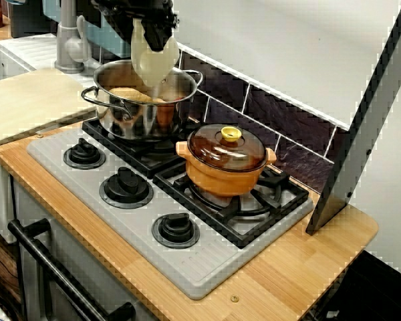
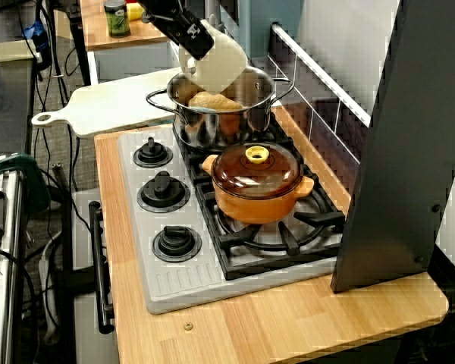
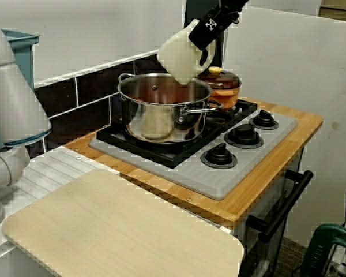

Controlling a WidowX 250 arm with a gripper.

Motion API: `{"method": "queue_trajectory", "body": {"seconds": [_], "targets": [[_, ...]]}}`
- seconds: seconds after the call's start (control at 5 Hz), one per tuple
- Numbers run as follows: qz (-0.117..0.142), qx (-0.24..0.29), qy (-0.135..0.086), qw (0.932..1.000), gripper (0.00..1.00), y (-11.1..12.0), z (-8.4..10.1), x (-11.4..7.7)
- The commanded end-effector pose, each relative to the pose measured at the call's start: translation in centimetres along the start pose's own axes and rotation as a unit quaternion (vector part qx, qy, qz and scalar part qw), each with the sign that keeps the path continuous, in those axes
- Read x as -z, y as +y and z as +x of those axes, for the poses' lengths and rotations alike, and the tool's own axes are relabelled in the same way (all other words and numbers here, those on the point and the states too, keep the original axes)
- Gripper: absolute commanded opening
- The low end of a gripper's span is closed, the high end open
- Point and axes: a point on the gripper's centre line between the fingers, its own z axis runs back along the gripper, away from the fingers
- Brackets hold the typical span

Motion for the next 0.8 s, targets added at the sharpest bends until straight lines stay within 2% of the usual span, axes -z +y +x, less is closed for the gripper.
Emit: {"method": "queue_trajectory", "body": {"seconds": [0.0, 0.6], "targets": [[-0.002, 0.002, -0.006, 1.0, 0.0, -0.24, 1.1, -0.36], [-0.006, 0.002, 0.01, 0.9999, 0.0, 0.15, 1.45, -0.61]]}}
